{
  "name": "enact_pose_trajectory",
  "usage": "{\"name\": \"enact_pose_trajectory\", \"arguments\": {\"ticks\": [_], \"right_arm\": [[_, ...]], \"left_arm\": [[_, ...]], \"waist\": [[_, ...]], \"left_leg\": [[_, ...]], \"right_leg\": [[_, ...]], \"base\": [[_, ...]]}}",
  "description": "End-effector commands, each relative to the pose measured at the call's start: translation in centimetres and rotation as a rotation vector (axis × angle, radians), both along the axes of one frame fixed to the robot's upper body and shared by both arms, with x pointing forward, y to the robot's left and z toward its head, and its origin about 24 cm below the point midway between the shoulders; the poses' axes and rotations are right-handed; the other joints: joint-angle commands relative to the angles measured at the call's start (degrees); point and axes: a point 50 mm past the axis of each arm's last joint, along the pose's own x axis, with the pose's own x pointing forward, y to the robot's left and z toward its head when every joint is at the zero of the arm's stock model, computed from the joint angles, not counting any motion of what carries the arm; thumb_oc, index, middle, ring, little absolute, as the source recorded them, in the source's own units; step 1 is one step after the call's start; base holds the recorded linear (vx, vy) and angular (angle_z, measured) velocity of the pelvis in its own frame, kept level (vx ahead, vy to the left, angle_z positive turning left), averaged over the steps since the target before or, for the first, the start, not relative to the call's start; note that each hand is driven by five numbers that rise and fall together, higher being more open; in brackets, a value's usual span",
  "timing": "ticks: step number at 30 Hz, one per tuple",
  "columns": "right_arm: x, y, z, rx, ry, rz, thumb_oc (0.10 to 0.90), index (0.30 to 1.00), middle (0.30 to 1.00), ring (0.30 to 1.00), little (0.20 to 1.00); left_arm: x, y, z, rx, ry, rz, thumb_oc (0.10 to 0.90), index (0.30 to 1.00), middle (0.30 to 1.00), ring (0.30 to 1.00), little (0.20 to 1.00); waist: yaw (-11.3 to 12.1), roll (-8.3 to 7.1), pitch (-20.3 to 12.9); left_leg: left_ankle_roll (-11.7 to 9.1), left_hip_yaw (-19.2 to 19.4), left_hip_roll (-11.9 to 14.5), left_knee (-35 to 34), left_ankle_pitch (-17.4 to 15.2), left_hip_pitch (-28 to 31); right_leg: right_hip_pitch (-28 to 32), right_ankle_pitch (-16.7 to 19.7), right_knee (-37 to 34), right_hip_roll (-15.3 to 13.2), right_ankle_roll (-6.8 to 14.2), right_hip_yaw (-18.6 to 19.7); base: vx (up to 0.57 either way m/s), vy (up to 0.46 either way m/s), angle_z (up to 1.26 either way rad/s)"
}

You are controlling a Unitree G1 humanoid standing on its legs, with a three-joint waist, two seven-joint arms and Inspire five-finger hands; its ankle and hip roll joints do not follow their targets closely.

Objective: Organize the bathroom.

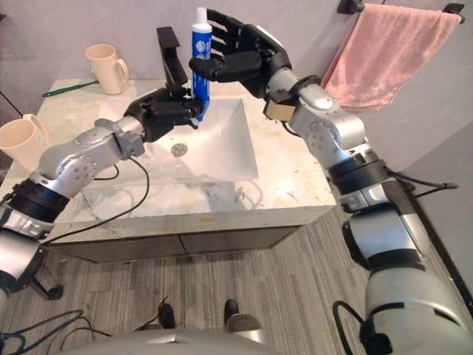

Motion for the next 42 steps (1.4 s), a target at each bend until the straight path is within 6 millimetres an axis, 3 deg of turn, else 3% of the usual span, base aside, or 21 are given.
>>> {"name": "enact_pose_trajectory", "arguments": {"ticks": [1, 3, 4, 5, 12, 13, 14, 15, 17, 20, 21, 22, 42], "right_arm": [[-2.0, 1.3, 7.5, 0.068, -0.310, 0.059, 0.800, 0.900, 0.900, 0.900, 0.900], [-2.0, 1.1, 7.6, 0.065, -0.313, 0.051, 0.744, 0.815, 0.815, 0.815, 0.815], [-2.0, 1.1, 7.7, 0.065, -0.312, 0.050, 0.744, 0.815, 0.815, 0.815, 0.815], [-2.0, 0.9, 7.7, 0.065, -0.310, 0.049, 0.800, 0.900, 0.900, 0.900, 0.900], [-1.8, 0.3, 6.9, 0.060, -0.288, 0.031, 0.800, 0.900, 0.900, 0.900, 0.900], [-1.8, 0.1, 7.0, 0.058, -0.289, 0.027, 0.740, 0.811, 0.811, 0.811, 0.811], [-1.8, 0.1, 7.0, 0.059, -0.289, 0.026, 0.582, 0.573, 0.573, 0.573, 0.573], [-1.8, 0.0, 7.0, 0.060, -0.292, 0.020, 0.500, 0.451, 0.451, 0.451, 0.451], [-1.8, -0.1, 6.9, 0.062, -0.290, 0.023, 0.456, 0.385, 0.385, 0.385, 0.385], [-1.9, -0.1, 6.9, 0.059, -0.285, 0.026, 0.665, 0.698, 0.698, 0.698, 0.698], [-1.9, -0.2, 6.8, 0.060, -0.282, 0.026, 0.681, 0.721, 0.721, 0.721, 0.721], [-1.9, -0.3, 6.6, 0.063, -0.276, 0.027, 0.800, 0.900, 0.900, 0.900, 0.900], [-2.1, -1.3, 6.3, 0.078, -0.267, 0.012, 0.800, 0.900, 0.900, 0.900, 0.900]], "left_arm": [[-0.8, -1.0, 4.9, -0.104, -0.219, -0.066, 0.400, 0.300, 0.300, 0.300, 0.300], [-0.8, -0.7, 4.8, -0.106, -0.221, -0.053, 0.400, 0.300, 0.300, 0.300, 0.300], [-0.8, -0.6, 4.8, -0.106, -0.222, -0.051, 0.400, 0.300, 0.300, 0.300, 0.300], [-0.8, -0.4, 4.8, -0.107, -0.227, -0.045, 0.400, 0.300, 0.300, 0.300, 0.300], [-0.9, 0.0, 5.2, -0.112, -0.254, -0.025, 0.400, 0.300, 0.300, 0.300, 0.300], [-1.0, 0.1, 5.3, -0.111, -0.255, -0.026, 0.400, 0.300, 0.300, 0.300, 0.300], [-1.0, 0.1, 5.3, -0.110, -0.255, -0.027, 0.400, 0.300, 0.300, 0.300, 0.300], [-1.0, 0.1, 5.3, -0.111, -0.255, -0.026, 0.400, 0.300, 0.300, 0.300, 0.300], [-1.0, 0.2, 5.3, -0.115, -0.255, -0.019, 0.400, 0.300, 0.300, 0.300, 0.300], [-1.0, 0.5, 5.2, -0.119, -0.261, -0.014, 0.400, 0.300, 0.300, 0.300, 0.300], [-1.0, 0.6, 5.2, -0.121, -0.265, -0.008, 0.400, 0.300, 0.300, 0.300, 0.300], [-1.1, 0.7, 5.4, -0.128, -0.274, 0.000, 0.400, 0.300, 0.300, 0.300, 0.300], [-1.2, 1.5, 5.6, -0.119, -0.284, 0.038, 0.400, 0.300, 0.300, 0.300, 0.300]], "waist": [[0.83, 1.23, -8.74], [0.86, 1.15, -8.69], [0.86, 1.13, -8.68], [0.85, 1.11, -8.64], [0.90, 0.92, -8.61], [0.92, 0.91, -8.57], [0.92, 0.91, -8.55], [0.96, 0.92, -8.52], [0.99, 0.94, -8.52], [0.97, 0.91, -8.45], [0.94, 0.89, -8.45], [0.87, 0.84, -8.49], [0.67, 0.69, -8.35]], "left_leg": [[-2.81, 0.58, -1.07, 1.55, -4.95, 3.59], [-2.80, 0.57, -1.09, 1.50, -4.93, 3.57], [-2.80, 0.58, -1.09, 1.48, -4.93, 3.59], [-2.80, 0.55, -1.11, 1.49, -4.94, 3.60], [-2.83, 0.61, -1.11, 1.52, -4.95, 3.59], [-2.86, 0.63, -1.08, 1.57, -4.97, 3.56], [-2.85, 0.60, -1.07, 1.56, -4.97, 3.58], [-2.82, 0.51, -1.07, 1.47, -4.97, 3.63], [-2.80, 0.48, -1.09, 1.40, -5.02, 3.72], [-2.80, 0.46, -1.07, 1.36, -5.07, 3.79], [-2.81, 0.51, -1.06, 1.31, -5.06, 3.82], [-2.84, 0.59, -1.05, 1.22, -5.05, 3.89], [-2.86, 0.86, -0.94, 1.21, -5.11, 3.93]], "right_leg": [[0.68, -4.99, 2.85, 4.59, 2.65, 0.28], [0.68, -4.96, 2.77, 4.59, 2.64, 0.26], [0.68, -4.95, 2.76, 4.60, 2.64, 0.26], [0.70, -4.92, 2.73, 4.64, 2.63, 0.28], [0.68, -4.88, 2.68, 4.67, 2.60, 0.19], [0.70, -4.91, 2.68, 4.68, 2.60, 0.13], [0.69, -4.91, 2.70, 4.69, 2.59, 0.13], [0.68, -4.94, 2.73, 4.73, 2.54, 0.13], [0.73, -4.96, 2.70, 4.76, 2.52, 0.12], [0.77, -5.02, 2.72, 4.75, 2.55, 0.11], [0.78, -5.00, 2.67, 4.74, 2.57, 0.13], [0.79, -4.99, 2.60, 4.75, 2.58, 0.15], [0.69, -5.05, 2.68, 4.74, 2.59, -0.02]], "base": [[0.00, 0.000, 0.00], [0.00, 0.000, 0.00], [0.00, 0.000, 0.00], [0.00, 0.000, 0.00], [0.00, 0.000, 0.00], [0.00, 0.000, 0.00], [0.00, 0.000, 0.00], [0.00, 0.000, 0.00], [0.00, 0.000, 0.00], [0.00, 0.000, 0.00], [0.00, 0.000, 0.00], [0.00, 0.000, 0.00], [0.00, 0.000, 0.00]]}}
